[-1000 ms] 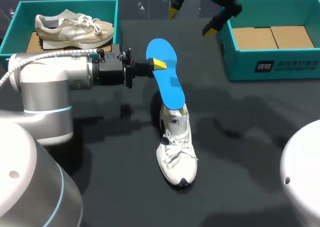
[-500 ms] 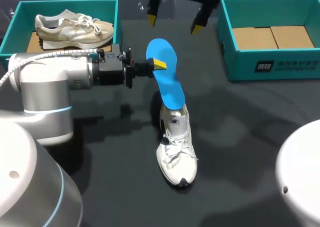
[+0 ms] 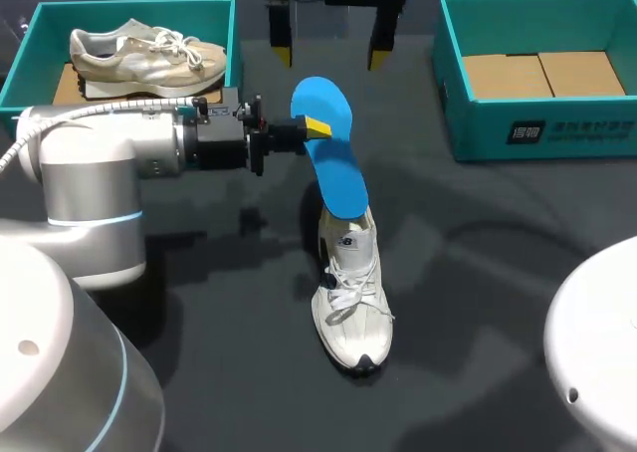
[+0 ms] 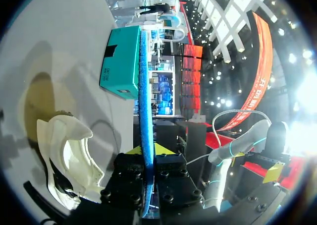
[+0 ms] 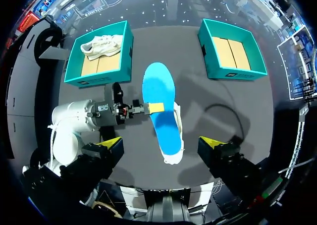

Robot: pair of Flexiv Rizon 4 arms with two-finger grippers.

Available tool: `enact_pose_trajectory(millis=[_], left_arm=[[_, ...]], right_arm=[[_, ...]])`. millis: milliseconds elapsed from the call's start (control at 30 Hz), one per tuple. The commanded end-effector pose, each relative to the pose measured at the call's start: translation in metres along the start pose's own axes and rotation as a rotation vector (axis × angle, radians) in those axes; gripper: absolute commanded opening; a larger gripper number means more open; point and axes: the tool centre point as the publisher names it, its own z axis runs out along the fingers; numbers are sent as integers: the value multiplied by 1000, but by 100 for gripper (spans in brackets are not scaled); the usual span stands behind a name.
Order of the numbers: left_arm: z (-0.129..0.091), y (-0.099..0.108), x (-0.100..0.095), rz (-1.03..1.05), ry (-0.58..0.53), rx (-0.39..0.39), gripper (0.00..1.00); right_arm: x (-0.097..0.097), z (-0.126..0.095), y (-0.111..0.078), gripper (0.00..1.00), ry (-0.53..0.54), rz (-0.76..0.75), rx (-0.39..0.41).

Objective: Take the shoe out of the shoebox, open the shoe tongue, remove and reinsert the insole, then place the shoe into the shoebox

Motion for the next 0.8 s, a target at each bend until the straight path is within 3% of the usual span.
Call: enact_pose_trajectory(millis=[33, 433, 800], left_arm=[[1, 1, -1, 0, 1, 2, 0], [1, 1, -1, 0, 1, 2, 0], [1, 1, -1, 0, 1, 2, 0]], right_arm=[[2, 2, -2, 100, 14, 5, -14], [-20, 5, 7, 100, 204, 52, -10], [-44, 9, 18, 100, 417, 119, 71]])
